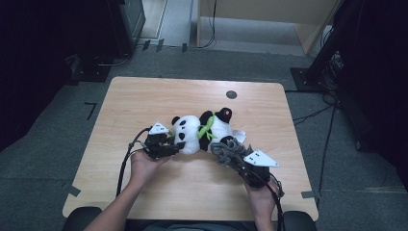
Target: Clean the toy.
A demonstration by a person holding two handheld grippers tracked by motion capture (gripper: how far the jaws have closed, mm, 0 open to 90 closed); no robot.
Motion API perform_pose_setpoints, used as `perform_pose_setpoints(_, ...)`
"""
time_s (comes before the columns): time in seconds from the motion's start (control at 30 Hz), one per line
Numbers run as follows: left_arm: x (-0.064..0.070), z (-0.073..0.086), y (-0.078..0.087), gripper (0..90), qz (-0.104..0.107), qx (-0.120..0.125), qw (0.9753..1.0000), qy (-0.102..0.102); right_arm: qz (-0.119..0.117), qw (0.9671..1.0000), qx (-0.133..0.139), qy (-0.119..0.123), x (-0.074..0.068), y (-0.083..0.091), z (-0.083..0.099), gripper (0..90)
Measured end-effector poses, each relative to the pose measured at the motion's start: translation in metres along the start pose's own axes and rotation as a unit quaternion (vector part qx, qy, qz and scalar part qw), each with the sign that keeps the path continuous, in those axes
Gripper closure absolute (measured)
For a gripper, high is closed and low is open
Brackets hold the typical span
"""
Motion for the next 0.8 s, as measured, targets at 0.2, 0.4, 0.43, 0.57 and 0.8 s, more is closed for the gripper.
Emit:
perform_pose_setpoints(0.2, 0.000, 0.000, 0.000, 56.8, -0.002, 0.000, 1.0000, -0.002, -0.013, 0.9990, 0.023, -0.036, 0.007, 0.017, -0.011, 83.0)
perform_pose_setpoints(0.4, 0.001, 0.000, 0.000, 56.8, -0.004, -0.001, 1.0000, -0.004, -0.034, 0.9976, 0.041, -0.043, 0.016, 0.030, -0.038, 82.9)
perform_pose_setpoints(0.43, 0.001, 0.000, 0.000, 56.8, -0.005, -0.001, 1.0000, -0.006, -0.041, 0.9975, 0.041, -0.040, 0.016, 0.030, -0.043, 82.9)
perform_pose_setpoints(0.57, 0.001, 0.000, 0.000, 56.7, -0.006, -0.001, 1.0000, -0.007, -0.048, 0.9986, 0.023, -0.005, 0.018, 0.026, -0.061, 82.9)
perform_pose_setpoints(0.8, 0.000, 0.001, -0.001, 55.9, -0.006, 0.003, 1.0000, -0.006, -0.095, 0.9953, -0.006, -0.018, 0.032, -0.007, -0.058, 82.5)
Point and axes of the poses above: each handheld gripper's, and its own axes: y roughly backward along the jaws, z roughly out of its underside, x roughly to its right, the point moved 1 cm from there along -y, roughly forward along the jaws, and after that the axes turned 4 degrees about -z, right-handed, at the moved point
